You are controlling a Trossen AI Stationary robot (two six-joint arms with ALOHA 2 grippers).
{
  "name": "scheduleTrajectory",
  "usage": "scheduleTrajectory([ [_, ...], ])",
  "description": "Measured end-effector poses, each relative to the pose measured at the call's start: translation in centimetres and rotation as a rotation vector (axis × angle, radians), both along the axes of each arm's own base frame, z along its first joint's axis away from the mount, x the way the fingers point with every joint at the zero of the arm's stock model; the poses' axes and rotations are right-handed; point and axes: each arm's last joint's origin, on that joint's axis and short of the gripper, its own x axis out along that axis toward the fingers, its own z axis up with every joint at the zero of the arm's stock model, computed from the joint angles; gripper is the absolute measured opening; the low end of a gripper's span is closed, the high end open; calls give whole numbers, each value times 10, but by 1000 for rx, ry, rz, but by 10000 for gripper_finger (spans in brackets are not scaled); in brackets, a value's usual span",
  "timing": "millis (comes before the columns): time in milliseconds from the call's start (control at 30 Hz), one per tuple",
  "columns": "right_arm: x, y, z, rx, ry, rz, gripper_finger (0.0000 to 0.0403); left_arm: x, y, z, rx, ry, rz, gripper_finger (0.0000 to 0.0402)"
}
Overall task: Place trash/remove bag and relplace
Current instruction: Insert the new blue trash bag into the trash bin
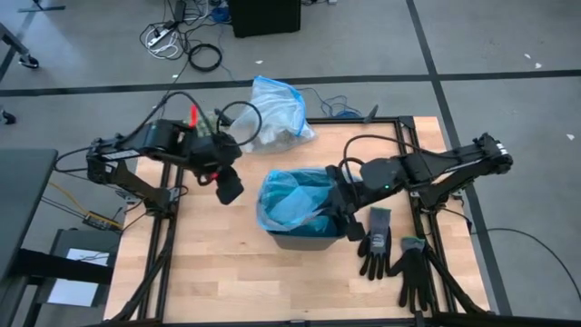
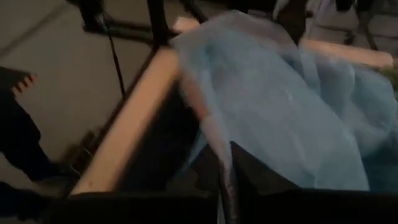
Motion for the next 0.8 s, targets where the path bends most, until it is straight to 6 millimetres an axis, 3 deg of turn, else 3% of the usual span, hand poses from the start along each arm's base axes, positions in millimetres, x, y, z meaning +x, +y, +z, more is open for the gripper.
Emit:
scheduleTrajectory([
  [200, 0, 8, 11, 132, -83, -10, 1, 8, -24, 22, -44, -217, -194, 143],
  [400, 6, 19, 0, 212, -8, -20, 0, 25, -42, 36, 20, -449, -354, 143],
  [633, 14, 37, -14, 258, 57, -33, 0, 44, -49, 18, 53, -358, -382, 143],
  [800, 8, 50, -16, 264, 64, -69, 0, 64, -61, 0, 61, -280, -429, 143],
])
